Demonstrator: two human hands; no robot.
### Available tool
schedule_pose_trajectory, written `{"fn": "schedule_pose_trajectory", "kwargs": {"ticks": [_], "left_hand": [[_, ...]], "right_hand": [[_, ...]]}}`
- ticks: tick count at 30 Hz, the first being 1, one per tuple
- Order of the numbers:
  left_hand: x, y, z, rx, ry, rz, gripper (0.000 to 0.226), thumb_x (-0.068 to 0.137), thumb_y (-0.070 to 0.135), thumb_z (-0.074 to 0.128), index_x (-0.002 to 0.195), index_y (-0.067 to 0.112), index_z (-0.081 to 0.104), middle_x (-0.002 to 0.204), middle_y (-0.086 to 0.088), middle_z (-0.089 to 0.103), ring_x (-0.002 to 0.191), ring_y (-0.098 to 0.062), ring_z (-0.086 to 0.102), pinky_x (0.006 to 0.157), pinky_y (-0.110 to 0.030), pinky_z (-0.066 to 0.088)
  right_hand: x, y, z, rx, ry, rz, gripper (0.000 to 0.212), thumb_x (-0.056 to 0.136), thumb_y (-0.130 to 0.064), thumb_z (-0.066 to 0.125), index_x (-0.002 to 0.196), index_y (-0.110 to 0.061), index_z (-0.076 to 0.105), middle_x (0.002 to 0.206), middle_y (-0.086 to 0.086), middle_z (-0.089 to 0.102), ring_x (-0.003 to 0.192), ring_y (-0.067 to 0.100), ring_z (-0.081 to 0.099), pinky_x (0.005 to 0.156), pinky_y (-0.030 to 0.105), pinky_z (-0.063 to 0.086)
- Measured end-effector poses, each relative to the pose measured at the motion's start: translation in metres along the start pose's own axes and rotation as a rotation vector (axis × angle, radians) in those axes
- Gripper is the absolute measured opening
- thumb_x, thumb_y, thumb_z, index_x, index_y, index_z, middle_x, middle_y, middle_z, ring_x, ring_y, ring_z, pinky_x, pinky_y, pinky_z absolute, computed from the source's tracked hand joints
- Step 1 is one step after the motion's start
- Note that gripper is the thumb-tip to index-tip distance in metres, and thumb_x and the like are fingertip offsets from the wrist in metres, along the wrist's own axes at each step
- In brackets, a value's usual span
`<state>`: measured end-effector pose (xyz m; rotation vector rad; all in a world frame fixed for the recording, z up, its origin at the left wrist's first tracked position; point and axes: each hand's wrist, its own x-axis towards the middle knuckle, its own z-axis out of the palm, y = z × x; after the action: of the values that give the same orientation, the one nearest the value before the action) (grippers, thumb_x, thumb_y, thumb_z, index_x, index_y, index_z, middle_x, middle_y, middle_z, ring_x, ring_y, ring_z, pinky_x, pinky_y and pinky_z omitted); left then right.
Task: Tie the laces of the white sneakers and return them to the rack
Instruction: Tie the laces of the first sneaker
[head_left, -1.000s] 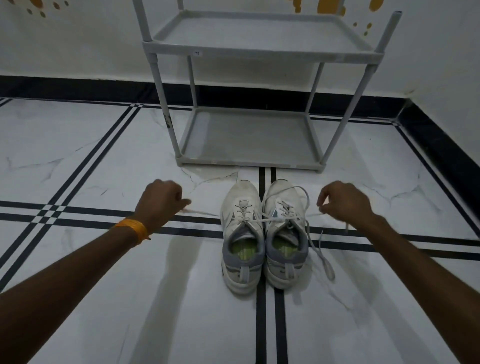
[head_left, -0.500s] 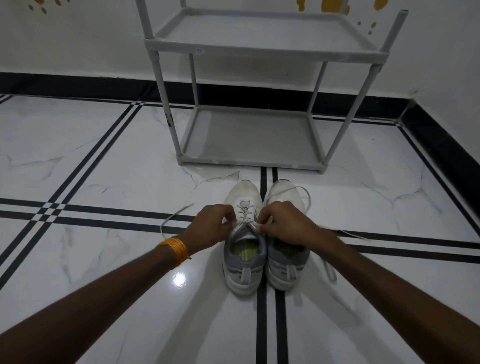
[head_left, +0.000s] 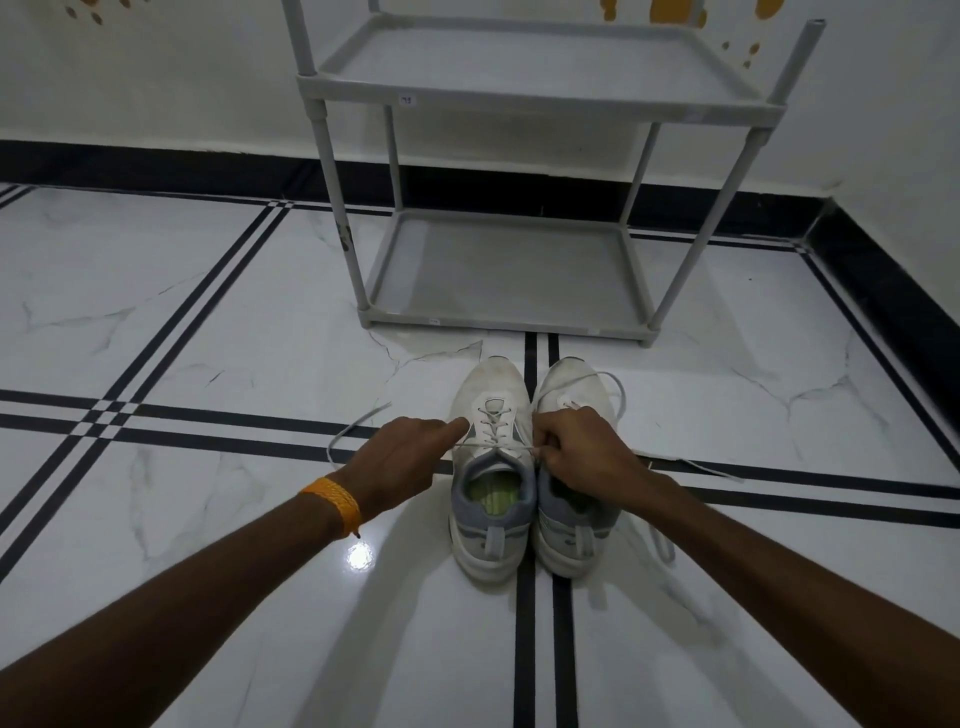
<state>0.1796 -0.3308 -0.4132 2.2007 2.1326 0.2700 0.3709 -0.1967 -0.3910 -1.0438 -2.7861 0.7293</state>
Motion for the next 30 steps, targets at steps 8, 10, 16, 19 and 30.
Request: {"fn": "schedule_pose_trajectory", "kwargs": {"ticks": [8, 10, 16, 19, 30], "left_hand": [[-0.002, 0.001, 0.004, 0.004, -0.016, -0.02, 0.043, 0.084, 0.003, 0.064, 0.124, 0.012, 0.049, 0.104, -0.012, 0.07, 0.084, -0.029, 0.067, 0.07, -0.034, 0.056], [-0.003, 0.0, -0.002, -0.006, -0.046, -0.084, 0.024, 0.092, 0.012, 0.058, 0.115, 0.012, 0.051, 0.099, -0.011, 0.071, 0.078, -0.025, 0.064, 0.066, -0.03, 0.051], [0.002, -0.006, -0.036, -0.25, -0.087, -0.34, 0.037, 0.097, 0.041, 0.049, 0.079, 0.012, 0.065, 0.078, -0.002, 0.062, 0.079, -0.019, 0.055, 0.07, -0.028, 0.034], [0.008, 0.009, -0.051, -1.042, -0.035, -0.5, 0.034, 0.096, 0.036, 0.054, 0.09, 0.008, 0.072, 0.106, -0.001, 0.072, 0.101, -0.014, 0.063, 0.078, -0.026, 0.045], [0.028, 0.049, -0.02, -1.384, 0.317, -0.611, 0.025, 0.097, 0.025, 0.054, 0.104, 0.007, 0.07, 0.102, -0.009, 0.073, 0.098, -0.022, 0.069, 0.083, -0.033, 0.057]], "right_hand": [[0.001, 0.0, -0.006, 0.015, -0.054, 0.015, 0.006, 0.08, -0.007, 0.066, 0.076, -0.008, 0.07, 0.081, 0.011, 0.074, 0.082, 0.025, 0.065, 0.07, 0.029, 0.045], [0.0, -0.003, -0.015, 0.027, -0.113, 0.013, 0.005, 0.081, -0.011, 0.069, 0.081, -0.007, 0.073, 0.084, 0.01, 0.074, 0.079, 0.02, 0.064, 0.067, 0.025, 0.044], [-0.004, -0.008, -0.055, 0.173, -0.152, 0.01, 0.024, 0.083, -0.031, 0.071, 0.07, -0.011, 0.07, 0.072, -0.004, 0.069, 0.067, 0.007, 0.061, 0.06, 0.022, 0.045], [-0.002, -0.015, -0.06, 0.548, -0.127, 0.04, 0.021, 0.088, -0.033, 0.065, 0.079, -0.016, 0.074, 0.096, -0.003, 0.075, 0.095, 0.01, 0.067, 0.087, 0.03, 0.051], [0.003, -0.022, -0.008, 1.259, -0.008, 0.273, 0.019, 0.093, -0.01, 0.057, 0.108, -0.006, 0.069, 0.107, 0.014, 0.072, 0.09, 0.02, 0.064, 0.077, 0.029, 0.05]]}}
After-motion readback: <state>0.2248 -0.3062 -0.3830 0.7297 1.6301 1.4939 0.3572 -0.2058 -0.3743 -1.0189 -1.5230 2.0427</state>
